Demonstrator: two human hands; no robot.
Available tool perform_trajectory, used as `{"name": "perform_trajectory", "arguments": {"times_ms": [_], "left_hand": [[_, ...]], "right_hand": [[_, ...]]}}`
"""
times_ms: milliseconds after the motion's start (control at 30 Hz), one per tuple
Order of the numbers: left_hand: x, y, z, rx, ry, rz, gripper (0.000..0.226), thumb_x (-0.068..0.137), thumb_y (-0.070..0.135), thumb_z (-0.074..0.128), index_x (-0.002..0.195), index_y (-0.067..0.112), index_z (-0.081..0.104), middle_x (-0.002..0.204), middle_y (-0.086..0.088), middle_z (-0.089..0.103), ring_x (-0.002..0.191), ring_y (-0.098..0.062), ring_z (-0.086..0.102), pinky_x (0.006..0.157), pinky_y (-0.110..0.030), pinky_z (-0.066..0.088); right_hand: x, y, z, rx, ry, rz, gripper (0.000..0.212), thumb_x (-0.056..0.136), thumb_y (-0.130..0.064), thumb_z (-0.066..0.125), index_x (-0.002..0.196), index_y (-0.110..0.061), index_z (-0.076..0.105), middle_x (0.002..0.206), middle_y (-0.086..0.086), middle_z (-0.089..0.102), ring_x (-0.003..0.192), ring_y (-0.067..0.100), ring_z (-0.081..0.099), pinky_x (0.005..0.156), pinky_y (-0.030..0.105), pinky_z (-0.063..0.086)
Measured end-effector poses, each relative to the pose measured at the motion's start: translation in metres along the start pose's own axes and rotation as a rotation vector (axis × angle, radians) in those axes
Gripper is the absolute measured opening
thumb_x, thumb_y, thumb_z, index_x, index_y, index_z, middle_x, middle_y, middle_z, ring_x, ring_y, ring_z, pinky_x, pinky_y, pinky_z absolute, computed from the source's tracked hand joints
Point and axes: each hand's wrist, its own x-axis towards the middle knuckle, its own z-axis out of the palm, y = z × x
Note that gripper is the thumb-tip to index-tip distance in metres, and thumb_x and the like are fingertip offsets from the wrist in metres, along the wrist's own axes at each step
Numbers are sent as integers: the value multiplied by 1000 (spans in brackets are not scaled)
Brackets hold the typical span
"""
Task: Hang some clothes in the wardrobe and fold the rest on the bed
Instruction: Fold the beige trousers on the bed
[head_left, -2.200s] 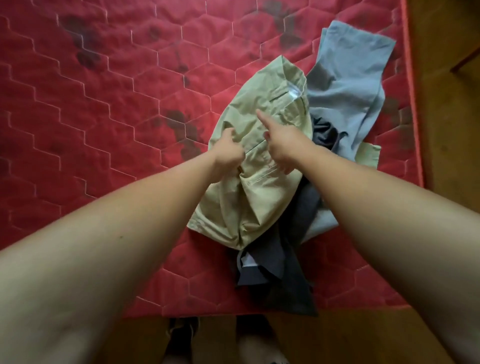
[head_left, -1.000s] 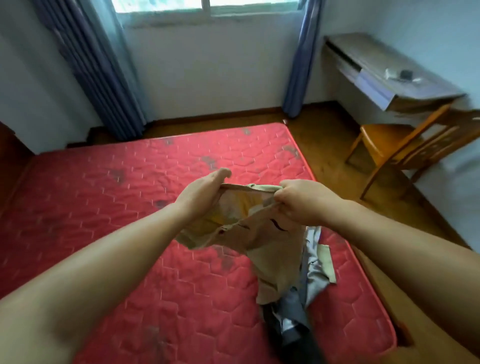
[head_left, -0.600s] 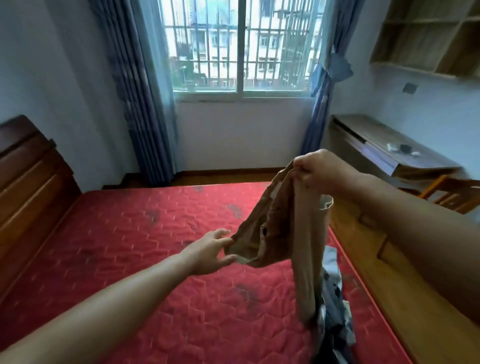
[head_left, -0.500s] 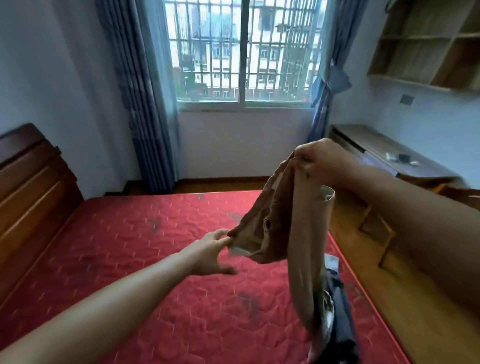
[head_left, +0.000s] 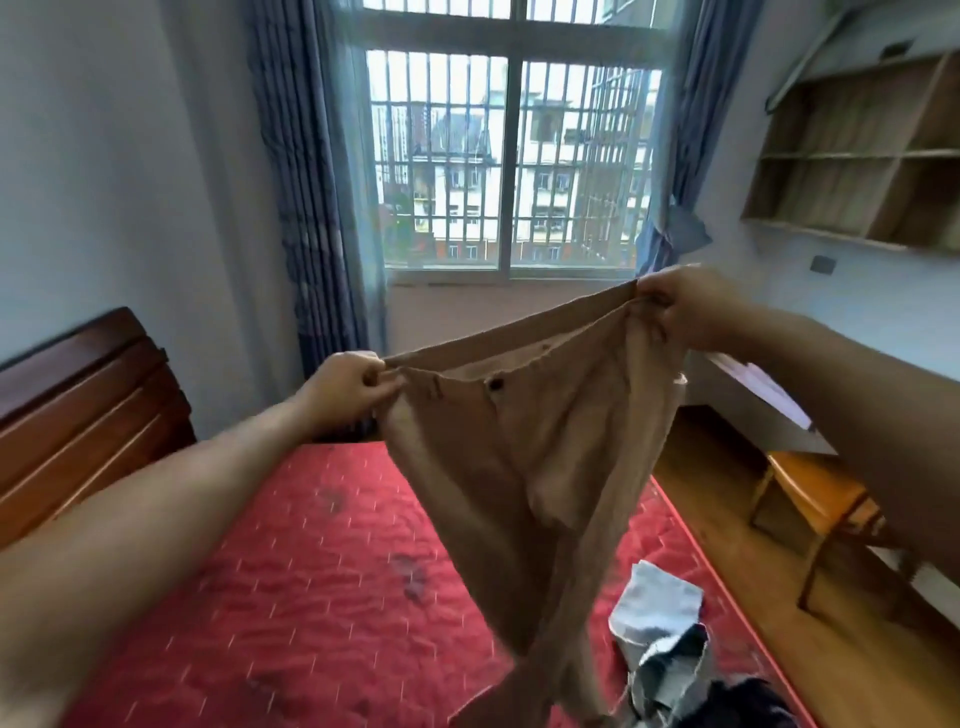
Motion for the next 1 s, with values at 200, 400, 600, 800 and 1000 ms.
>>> {"name": "perform_trajectory", "arguments": {"times_ms": [200,400,600,800,1000], "left_hand": [[38,20,-133,-22,64,10,28,89,21,75,68,6,64,72,-15,59,67,-19,52,65,-33,41],[25,10,-176,45,-47,37,41,81,35,81,62,11,54,53,11,43,52,-3,39,55,-22,34],[13,-11,-203,229,-53,66,45,73,61,72,64,18,62,59,5,56,53,-10,47,57,-33,40],[5,-16,-200,82,-10,43,37,85,51,65,74,15,68,69,0,62,61,-9,57,61,-26,47],[-2,-20,-175,-7,-46,40,9,93,25,70,89,31,75,86,14,72,81,-3,67,70,-17,52]], "right_hand": [[19,3,-21,98,97,111,30,83,3,57,103,-13,74,96,11,71,80,22,58,67,29,41],[32,-5,9,389,128,153,18,94,-12,66,76,-17,67,75,5,67,77,29,64,77,36,54],[41,-12,18,920,81,155,24,97,-17,63,75,-17,71,74,2,68,69,17,65,59,28,56],[39,-24,15,1155,116,115,23,99,-19,61,78,-22,70,73,1,63,64,13,61,58,30,56],[29,-18,16,954,153,107,19,100,-17,61,86,-20,73,61,-13,64,57,3,60,52,23,50]]}}
